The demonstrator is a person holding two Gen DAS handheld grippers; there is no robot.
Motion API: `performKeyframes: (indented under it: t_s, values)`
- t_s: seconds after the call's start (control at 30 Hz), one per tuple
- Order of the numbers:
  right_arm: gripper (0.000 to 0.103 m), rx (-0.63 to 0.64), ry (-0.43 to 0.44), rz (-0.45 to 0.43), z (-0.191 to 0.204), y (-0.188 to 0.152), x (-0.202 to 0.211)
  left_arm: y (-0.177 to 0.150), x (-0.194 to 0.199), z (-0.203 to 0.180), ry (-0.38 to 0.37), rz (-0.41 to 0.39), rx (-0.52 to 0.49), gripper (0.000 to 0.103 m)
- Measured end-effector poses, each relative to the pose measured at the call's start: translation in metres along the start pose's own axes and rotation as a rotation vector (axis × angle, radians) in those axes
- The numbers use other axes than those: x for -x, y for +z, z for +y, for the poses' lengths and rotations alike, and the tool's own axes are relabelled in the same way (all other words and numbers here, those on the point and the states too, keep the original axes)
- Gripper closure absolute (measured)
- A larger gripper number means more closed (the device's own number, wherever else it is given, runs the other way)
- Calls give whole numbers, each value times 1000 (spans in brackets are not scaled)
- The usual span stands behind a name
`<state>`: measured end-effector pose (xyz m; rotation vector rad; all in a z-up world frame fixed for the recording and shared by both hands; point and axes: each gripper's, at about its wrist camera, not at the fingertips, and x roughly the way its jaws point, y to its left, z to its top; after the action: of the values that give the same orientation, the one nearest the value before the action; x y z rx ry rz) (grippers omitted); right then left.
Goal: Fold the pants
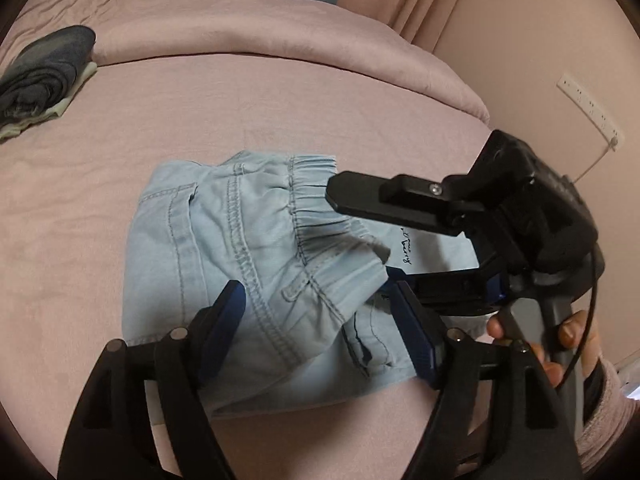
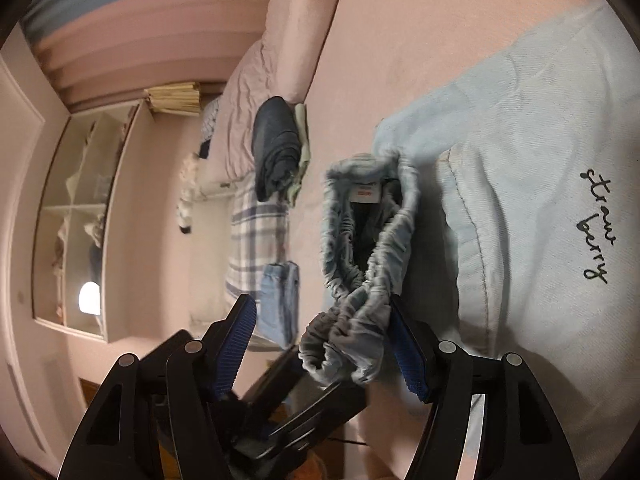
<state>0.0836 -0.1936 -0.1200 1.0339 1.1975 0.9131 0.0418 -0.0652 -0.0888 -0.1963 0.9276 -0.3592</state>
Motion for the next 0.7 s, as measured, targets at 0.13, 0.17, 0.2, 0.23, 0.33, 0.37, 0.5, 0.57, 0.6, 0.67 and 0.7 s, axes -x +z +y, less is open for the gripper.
performKeyframes:
  t_s: [0.13, 0.17, 0.2, 0.23, 0.33, 0.37, 0.5, 0.57, 0.6, 0.67, 0.7]
  values:
    - [34, -4, -12, 2, -3, 2, -2, -5, 10, 10, -45, -11, 51, 29]
    - [34, -3, -16, 5, -5, 2, -2, -5, 13, 12, -56, -16, 65, 29]
    - [34, 1, -24, 6, -4, 3, -3, -5, 16, 15, -69, -21, 85, 29]
    - [34, 5, -31, 8, -6, 3, -3, -7, 19, 18, -80, -26, 101, 29]
    - [34, 7, -44, 16, -9, 4, -5, -12, 31, 28, -104, -43, 163, 28]
    - [34, 11, -52, 18, -10, 4, -5, -13, 35, 32, -97, -54, 185, 28]
    - [35, 28, -79, 15, -10, 6, -6, -16, 44, 51, -95, -77, 270, 28]
    - [35, 33, -84, 18, -10, 7, -5, -18, 48, 61, -68, -85, 306, 28]
    - [36, 40, -94, 17, -9, 8, -6, -20, 50, 67, -53, -83, 326, 28]
    - [38, 58, -118, 19, -10, 8, -5, -26, 52, 76, -37, -80, 357, 28]
    - [40, 67, -134, 20, -9, 8, -6, -28, 52, 79, -29, -75, 374, 28]
